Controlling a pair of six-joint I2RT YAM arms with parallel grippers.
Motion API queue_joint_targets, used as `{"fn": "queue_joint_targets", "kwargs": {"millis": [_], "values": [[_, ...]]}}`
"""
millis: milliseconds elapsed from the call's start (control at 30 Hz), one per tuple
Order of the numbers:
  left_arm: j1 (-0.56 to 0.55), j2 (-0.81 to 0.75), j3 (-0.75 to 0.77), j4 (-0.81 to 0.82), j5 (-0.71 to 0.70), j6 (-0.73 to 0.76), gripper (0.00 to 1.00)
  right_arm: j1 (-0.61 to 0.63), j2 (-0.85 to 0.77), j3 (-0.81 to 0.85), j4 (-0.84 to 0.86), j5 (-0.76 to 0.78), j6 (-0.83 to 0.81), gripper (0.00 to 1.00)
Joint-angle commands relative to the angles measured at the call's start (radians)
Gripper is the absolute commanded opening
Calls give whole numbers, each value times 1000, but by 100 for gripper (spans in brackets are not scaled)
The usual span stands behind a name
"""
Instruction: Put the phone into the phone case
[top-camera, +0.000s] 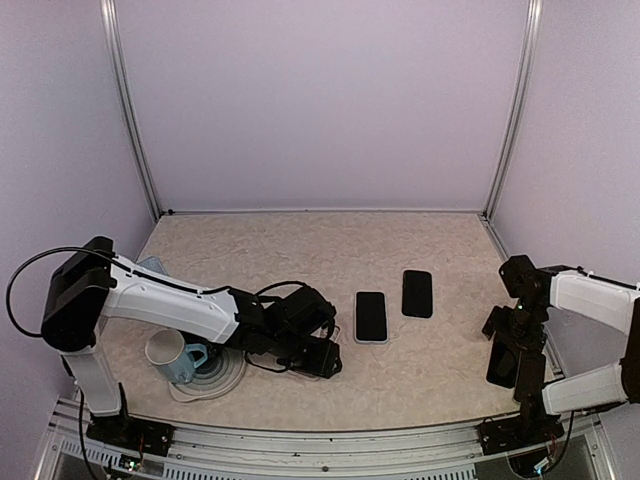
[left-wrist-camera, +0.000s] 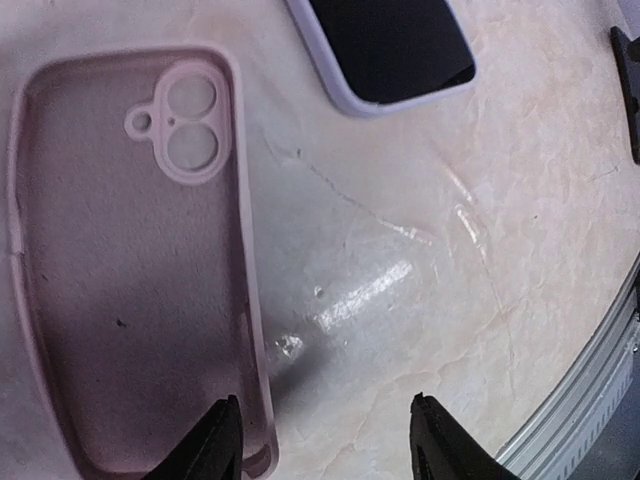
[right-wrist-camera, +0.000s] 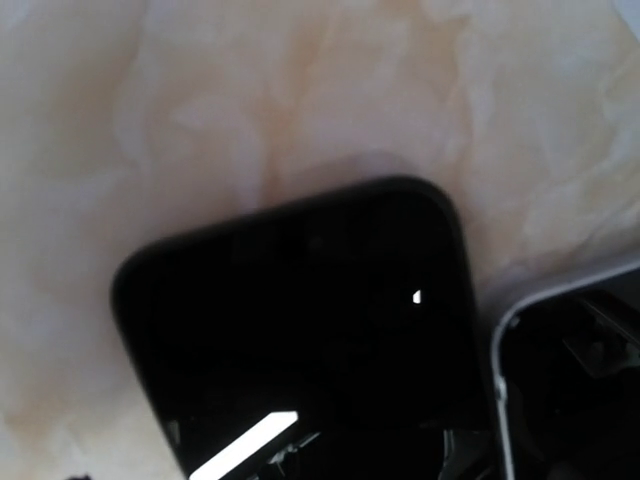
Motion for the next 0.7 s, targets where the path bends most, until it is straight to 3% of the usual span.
{"fn": "queue_joint_targets", "kwargs": {"millis": [0,233,333,500,667], "values": [[-2,-106,-10,35,-118,74,58,-41,16,-23,21,4,19,99],[24,-155,-55,24,-175,89,60,-46,90,-74,169,-134,-97,99],[47,-171,-78,26,-175,86,60,-38,114,-87,226,-213,-153,93],[91,-201,-126,52,-162,82,60,77,149,-73,279,-280,-169,82],[130,-211,-161,59,-147,79,60,181,252,6,229,-234,-187,82]]}}
